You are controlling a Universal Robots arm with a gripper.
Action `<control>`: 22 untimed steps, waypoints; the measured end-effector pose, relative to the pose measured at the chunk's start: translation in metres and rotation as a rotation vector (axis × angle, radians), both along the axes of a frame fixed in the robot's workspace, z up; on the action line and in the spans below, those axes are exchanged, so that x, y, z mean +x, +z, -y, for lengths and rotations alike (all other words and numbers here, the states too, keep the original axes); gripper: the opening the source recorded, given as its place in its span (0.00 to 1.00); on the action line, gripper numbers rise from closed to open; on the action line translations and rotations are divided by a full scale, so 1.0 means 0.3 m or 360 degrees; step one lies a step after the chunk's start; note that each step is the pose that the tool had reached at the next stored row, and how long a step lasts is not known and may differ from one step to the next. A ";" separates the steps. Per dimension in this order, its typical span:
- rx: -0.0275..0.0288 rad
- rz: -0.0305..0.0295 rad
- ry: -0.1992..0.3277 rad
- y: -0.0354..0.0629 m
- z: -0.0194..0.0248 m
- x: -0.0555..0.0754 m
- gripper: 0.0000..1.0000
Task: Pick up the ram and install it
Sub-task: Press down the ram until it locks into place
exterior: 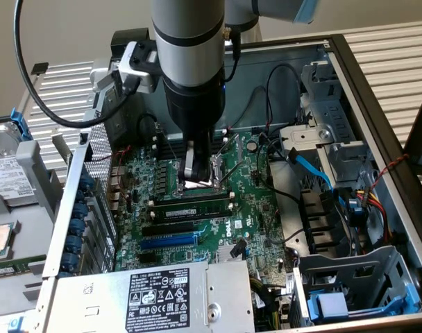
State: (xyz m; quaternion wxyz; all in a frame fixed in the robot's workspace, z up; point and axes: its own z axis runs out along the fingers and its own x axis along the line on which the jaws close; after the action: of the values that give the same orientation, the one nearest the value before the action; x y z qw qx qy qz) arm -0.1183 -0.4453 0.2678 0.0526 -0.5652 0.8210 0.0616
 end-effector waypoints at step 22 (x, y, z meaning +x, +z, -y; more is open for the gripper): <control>0.00000 -0.00001 -0.0630 -0.015 0.000 0.000 0.11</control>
State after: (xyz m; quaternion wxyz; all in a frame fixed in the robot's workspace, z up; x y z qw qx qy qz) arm -0.1183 -0.4453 0.2634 0.0637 -0.3926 0.9161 0.0501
